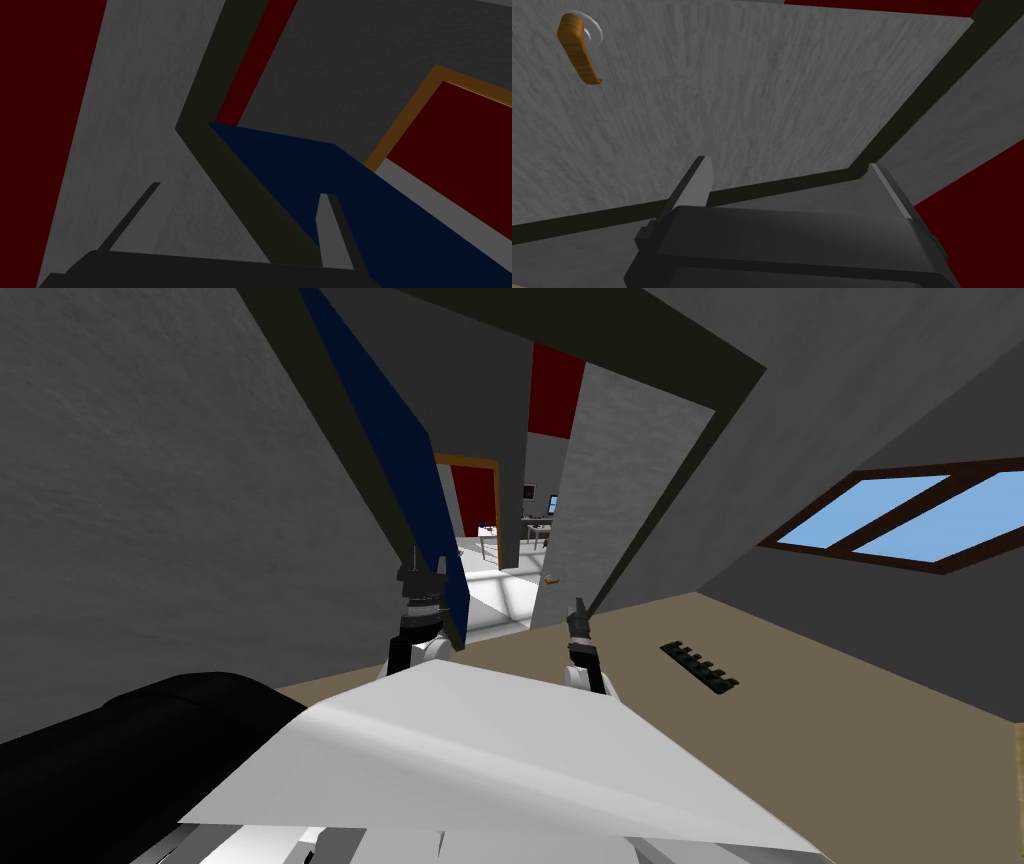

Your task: Push the door open

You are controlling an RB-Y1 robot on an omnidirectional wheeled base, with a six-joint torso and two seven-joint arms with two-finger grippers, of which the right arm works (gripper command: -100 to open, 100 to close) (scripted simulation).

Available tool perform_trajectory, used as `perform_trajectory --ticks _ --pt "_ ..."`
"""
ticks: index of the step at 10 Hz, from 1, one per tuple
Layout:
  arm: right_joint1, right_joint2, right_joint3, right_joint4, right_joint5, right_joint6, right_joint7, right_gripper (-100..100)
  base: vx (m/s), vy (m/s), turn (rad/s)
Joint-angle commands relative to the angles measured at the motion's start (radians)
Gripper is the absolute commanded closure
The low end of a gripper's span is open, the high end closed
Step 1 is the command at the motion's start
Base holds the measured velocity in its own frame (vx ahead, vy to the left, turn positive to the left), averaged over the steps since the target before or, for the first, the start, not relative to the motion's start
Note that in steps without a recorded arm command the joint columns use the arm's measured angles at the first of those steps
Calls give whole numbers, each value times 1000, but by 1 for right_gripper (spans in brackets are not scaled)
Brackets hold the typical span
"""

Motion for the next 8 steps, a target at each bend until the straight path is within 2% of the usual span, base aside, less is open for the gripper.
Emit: perform_trajectory --ticks 1,4,5,7,8 --pt "-13 -2 2 35 -2 -8 1 -100 65 -74 26" --pt "-53 -2 20 128 -9 -30 5 -100 64 -73 47" --pt "-53 -2 20 136 -9 -30 5 -100 65 -71 21" --pt "-79 -2 32 192 -13 -45 7 -100 61 -71 43" --pt "-79 -2 32 203 -13 -45 7 -100 52 -63 23"
